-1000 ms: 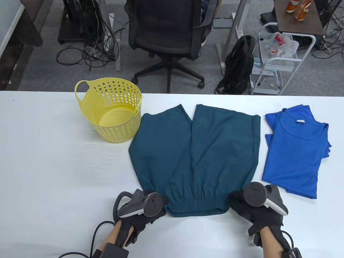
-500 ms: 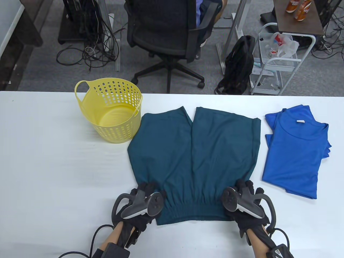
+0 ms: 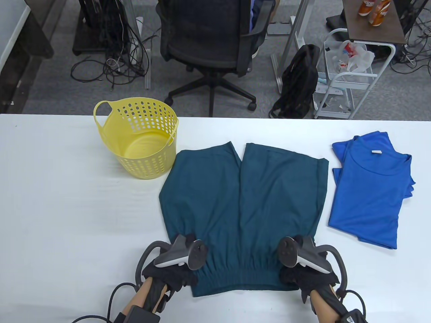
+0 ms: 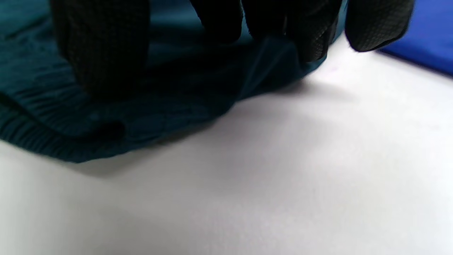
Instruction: Fold and stack clothes and towels from laundry basket
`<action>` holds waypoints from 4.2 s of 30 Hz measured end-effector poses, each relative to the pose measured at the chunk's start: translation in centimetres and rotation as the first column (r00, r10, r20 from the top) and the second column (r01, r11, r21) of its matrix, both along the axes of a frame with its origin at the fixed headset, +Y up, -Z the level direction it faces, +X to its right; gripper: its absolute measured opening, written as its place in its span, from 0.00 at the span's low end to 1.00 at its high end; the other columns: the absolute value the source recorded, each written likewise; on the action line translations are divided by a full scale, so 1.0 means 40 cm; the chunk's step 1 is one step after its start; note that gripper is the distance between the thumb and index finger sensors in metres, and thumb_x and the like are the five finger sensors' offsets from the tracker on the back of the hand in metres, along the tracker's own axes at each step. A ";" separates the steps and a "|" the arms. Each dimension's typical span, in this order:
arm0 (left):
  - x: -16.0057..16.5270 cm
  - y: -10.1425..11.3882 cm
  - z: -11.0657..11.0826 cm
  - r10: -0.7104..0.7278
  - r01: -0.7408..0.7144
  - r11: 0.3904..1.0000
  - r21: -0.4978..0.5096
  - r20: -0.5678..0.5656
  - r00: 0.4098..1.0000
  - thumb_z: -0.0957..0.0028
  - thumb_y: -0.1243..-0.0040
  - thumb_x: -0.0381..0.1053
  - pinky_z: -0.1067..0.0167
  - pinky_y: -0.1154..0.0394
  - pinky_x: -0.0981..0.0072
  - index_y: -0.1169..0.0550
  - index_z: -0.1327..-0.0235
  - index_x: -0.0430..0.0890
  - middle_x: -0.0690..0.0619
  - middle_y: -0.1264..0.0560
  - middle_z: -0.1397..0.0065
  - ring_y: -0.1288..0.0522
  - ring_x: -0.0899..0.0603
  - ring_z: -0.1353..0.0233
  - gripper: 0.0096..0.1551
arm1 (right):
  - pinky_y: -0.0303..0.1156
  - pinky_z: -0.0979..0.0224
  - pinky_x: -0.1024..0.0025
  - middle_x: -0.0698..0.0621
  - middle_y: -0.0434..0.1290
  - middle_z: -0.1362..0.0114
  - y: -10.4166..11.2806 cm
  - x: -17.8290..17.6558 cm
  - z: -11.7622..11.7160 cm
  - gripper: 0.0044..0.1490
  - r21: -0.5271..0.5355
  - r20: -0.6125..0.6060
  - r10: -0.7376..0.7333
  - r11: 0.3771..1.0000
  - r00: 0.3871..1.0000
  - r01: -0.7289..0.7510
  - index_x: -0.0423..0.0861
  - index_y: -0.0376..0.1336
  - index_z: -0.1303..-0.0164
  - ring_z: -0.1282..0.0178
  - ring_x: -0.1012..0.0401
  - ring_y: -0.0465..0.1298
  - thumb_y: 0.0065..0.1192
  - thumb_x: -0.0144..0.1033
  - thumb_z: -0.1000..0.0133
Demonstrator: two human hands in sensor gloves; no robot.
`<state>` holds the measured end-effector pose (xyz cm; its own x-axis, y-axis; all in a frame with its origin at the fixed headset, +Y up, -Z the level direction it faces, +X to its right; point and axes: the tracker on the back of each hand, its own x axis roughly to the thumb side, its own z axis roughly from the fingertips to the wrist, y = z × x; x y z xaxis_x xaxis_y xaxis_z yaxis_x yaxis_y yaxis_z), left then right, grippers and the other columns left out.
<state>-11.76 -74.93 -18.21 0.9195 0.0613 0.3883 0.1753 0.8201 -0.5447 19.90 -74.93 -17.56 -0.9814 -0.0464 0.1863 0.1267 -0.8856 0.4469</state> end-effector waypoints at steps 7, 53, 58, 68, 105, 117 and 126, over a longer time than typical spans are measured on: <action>0.101 0.135 -0.258 0.102 -0.078 0.982 0.175 -0.136 0.985 0.37 0.43 0.55 0.24 0.42 0.26 0.53 0.13 0.67 0.38 0.57 0.05 0.49 0.25 0.11 0.45 | 0.58 0.25 0.24 0.29 0.52 0.11 0.029 -0.049 0.000 0.46 0.046 -0.104 -0.196 0.978 0.975 0.202 0.41 0.52 0.11 0.18 0.30 0.58 0.60 0.51 0.36; -0.113 -0.084 -0.162 -0.039 0.043 0.990 0.136 -0.032 0.999 0.51 0.37 0.64 0.24 0.37 0.30 0.44 0.21 0.71 0.44 0.51 0.07 0.47 0.32 0.12 0.45 | 0.44 0.23 0.19 0.32 0.37 0.10 -0.070 -0.018 -0.253 0.47 0.017 0.140 0.389 0.918 0.910 -0.395 0.54 0.39 0.13 0.16 0.29 0.40 0.59 0.30 0.37; -0.115 -0.087 -0.159 -0.030 0.037 0.989 0.144 -0.049 0.998 0.51 0.38 0.65 0.24 0.37 0.30 0.45 0.20 0.71 0.45 0.52 0.07 0.47 0.32 0.12 0.46 | 0.44 0.23 0.20 0.34 0.38 0.10 -0.072 -0.020 -0.264 0.47 0.045 0.128 0.401 0.911 0.907 -0.409 0.55 0.40 0.14 0.15 0.30 0.40 0.60 0.31 0.37; -0.133 0.011 -0.019 0.113 -0.104 0.955 0.278 -0.016 0.993 0.46 0.37 0.58 0.25 0.34 0.33 0.45 0.16 0.63 0.41 0.44 0.09 0.38 0.33 0.14 0.45 | 0.52 0.21 0.24 0.40 0.51 0.09 0.034 0.137 -0.082 0.37 0.229 0.063 0.085 0.969 0.994 -0.098 0.53 0.50 0.15 0.13 0.39 0.56 0.57 0.30 0.36; -0.166 -0.012 0.032 0.440 -0.413 0.870 0.269 -0.045 0.897 0.43 0.35 0.54 0.26 0.36 0.30 0.30 0.26 0.67 0.45 0.40 0.09 0.39 0.33 0.14 0.30 | 0.47 0.22 0.22 0.43 0.50 0.11 -0.057 0.193 -0.055 0.30 0.058 0.048 -0.274 0.961 0.961 0.271 0.49 0.60 0.24 0.13 0.35 0.51 0.49 0.46 0.35; -0.127 -0.085 0.018 0.245 -0.228 0.949 0.219 -0.053 0.968 0.47 0.44 0.67 0.26 0.37 0.29 0.26 0.34 0.68 0.47 0.41 0.09 0.42 0.33 0.13 0.26 | 0.44 0.21 0.20 0.46 0.44 0.08 -0.055 0.223 -0.048 0.48 -0.041 0.061 -0.293 0.955 0.954 0.295 0.52 0.55 0.17 0.11 0.36 0.45 0.69 0.53 0.46; -0.282 -0.037 0.016 0.808 -0.788 0.569 0.233 -0.334 0.485 0.39 0.46 0.64 0.25 0.39 0.29 0.26 0.31 0.59 0.41 0.35 0.11 0.37 0.28 0.16 0.25 | 0.52 0.22 0.27 0.41 0.53 0.12 -0.038 0.285 -0.037 0.29 0.246 0.046 -0.636 0.755 0.770 0.608 0.47 0.66 0.28 0.14 0.40 0.54 0.65 0.38 0.41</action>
